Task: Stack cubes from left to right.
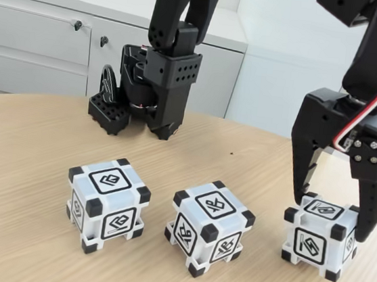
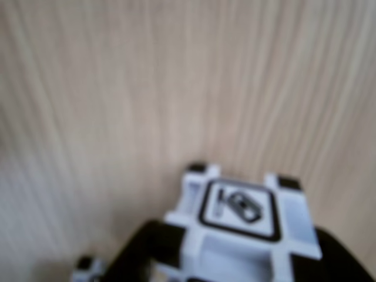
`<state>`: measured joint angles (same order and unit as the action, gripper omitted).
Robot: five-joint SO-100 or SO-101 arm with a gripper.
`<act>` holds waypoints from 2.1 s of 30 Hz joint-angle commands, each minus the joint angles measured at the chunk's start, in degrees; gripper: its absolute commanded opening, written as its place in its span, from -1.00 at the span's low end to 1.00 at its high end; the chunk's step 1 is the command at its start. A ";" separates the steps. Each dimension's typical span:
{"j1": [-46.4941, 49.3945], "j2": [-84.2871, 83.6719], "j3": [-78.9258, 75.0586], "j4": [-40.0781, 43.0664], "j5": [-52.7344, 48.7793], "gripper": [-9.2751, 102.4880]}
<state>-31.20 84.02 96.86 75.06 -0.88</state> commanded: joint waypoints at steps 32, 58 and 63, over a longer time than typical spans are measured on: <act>0.62 27.95 3.25 0.70 -8.88 -0.83; 39.11 50.80 3.34 13.71 -9.76 -0.83; 40.08 47.64 3.34 18.46 -9.40 -0.83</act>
<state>8.09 132.54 101.16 91.23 -11.16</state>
